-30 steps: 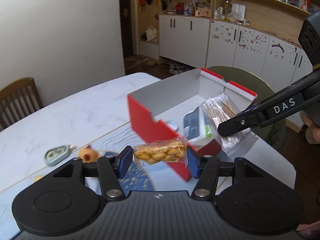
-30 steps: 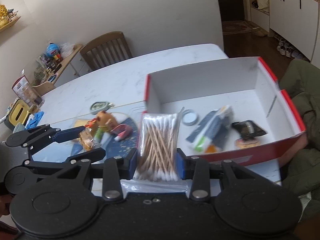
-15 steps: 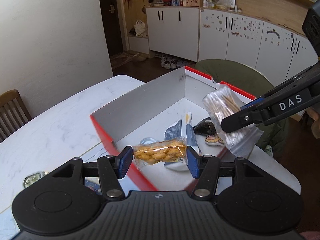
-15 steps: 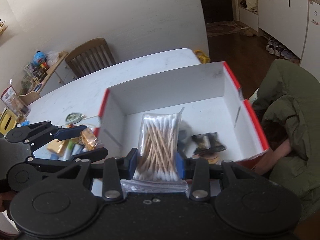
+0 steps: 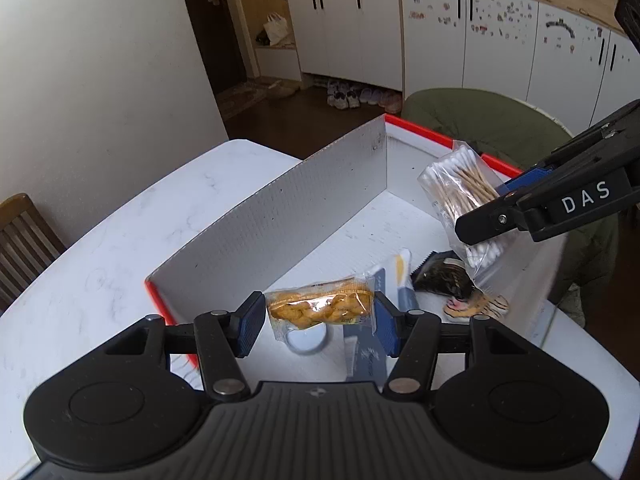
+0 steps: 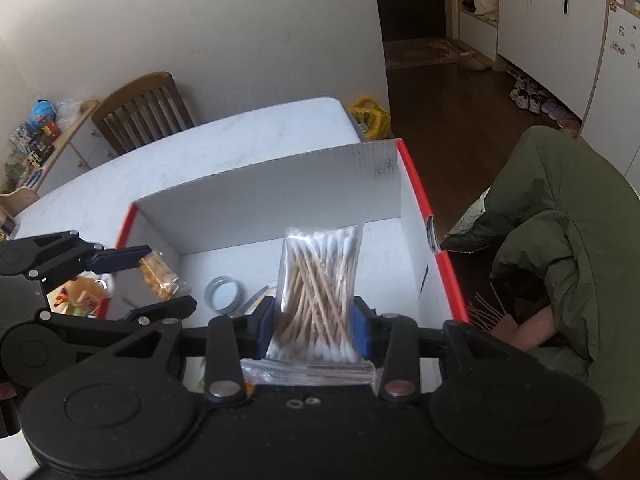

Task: Organize objects
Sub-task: 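Carry the swab bag and nut snack bag into the shoebox and open both grippers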

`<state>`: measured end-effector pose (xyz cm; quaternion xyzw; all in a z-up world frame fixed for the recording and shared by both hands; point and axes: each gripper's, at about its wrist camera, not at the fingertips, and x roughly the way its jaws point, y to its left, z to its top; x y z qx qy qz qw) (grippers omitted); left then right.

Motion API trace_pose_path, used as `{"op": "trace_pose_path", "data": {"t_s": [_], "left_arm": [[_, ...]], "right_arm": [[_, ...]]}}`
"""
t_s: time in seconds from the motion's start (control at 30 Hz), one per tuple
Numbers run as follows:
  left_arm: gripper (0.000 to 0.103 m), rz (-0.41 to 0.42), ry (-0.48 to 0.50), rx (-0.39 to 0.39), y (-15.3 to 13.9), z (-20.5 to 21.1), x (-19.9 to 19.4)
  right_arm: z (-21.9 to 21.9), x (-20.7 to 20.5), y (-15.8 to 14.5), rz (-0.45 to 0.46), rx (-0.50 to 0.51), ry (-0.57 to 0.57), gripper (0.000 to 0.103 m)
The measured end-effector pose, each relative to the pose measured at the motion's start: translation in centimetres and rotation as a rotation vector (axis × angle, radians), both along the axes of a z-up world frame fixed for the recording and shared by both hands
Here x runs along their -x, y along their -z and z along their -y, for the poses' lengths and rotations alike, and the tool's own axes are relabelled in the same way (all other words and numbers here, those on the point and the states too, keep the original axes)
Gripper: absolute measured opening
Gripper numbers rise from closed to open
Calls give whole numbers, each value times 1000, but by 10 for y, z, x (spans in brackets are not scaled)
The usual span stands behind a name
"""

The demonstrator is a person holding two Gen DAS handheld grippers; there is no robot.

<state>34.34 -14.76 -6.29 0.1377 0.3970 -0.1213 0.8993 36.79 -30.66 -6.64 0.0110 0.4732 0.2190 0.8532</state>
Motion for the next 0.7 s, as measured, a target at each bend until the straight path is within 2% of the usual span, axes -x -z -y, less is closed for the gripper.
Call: {"op": "trace_pose_path", "data": {"t_s": [0.23,0.47,0.7], "left_arm": [[57,-81,-34,-37,19,5,-35],[57,-188,-24,-74,39,15,-57],[57,-247,-27,-117,52,17,-74]], "right_arm": [[-9,-22,20,-36,37,-14,39],[-17,-38,38,-82,68,-13,39],[-28,-36,47,-62,141,-47,40]]}}
